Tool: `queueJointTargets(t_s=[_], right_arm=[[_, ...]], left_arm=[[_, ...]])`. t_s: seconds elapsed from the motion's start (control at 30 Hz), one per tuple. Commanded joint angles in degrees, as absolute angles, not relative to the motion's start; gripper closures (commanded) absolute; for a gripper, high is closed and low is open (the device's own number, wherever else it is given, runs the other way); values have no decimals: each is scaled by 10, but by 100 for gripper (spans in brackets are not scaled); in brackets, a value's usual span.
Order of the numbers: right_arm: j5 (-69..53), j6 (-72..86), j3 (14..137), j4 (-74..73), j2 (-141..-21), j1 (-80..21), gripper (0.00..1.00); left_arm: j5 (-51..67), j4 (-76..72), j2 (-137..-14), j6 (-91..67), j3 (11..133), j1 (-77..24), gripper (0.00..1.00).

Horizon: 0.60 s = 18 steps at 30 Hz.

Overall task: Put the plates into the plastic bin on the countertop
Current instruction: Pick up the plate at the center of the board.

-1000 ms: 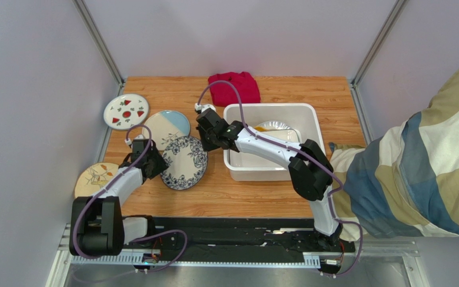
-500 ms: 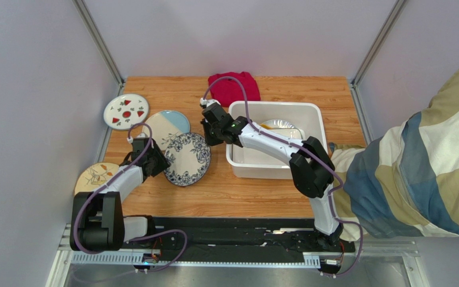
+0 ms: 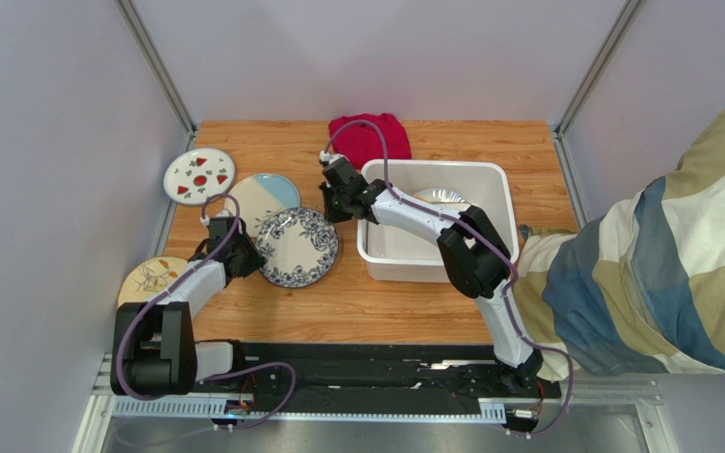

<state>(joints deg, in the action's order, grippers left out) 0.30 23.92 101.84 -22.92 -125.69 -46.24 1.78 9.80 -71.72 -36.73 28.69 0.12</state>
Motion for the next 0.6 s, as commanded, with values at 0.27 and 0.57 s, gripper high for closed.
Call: queueJointTargets(t_s=[0.27, 0.57], right_arm=[[-111, 246, 1114, -247, -1346, -481, 86], [-162, 177, 1155, -315, -1381, -476, 64]], left_arm=[[51, 106, -735, -368, 295, -5, 69], [51, 107, -735, -368, 296, -6, 71]])
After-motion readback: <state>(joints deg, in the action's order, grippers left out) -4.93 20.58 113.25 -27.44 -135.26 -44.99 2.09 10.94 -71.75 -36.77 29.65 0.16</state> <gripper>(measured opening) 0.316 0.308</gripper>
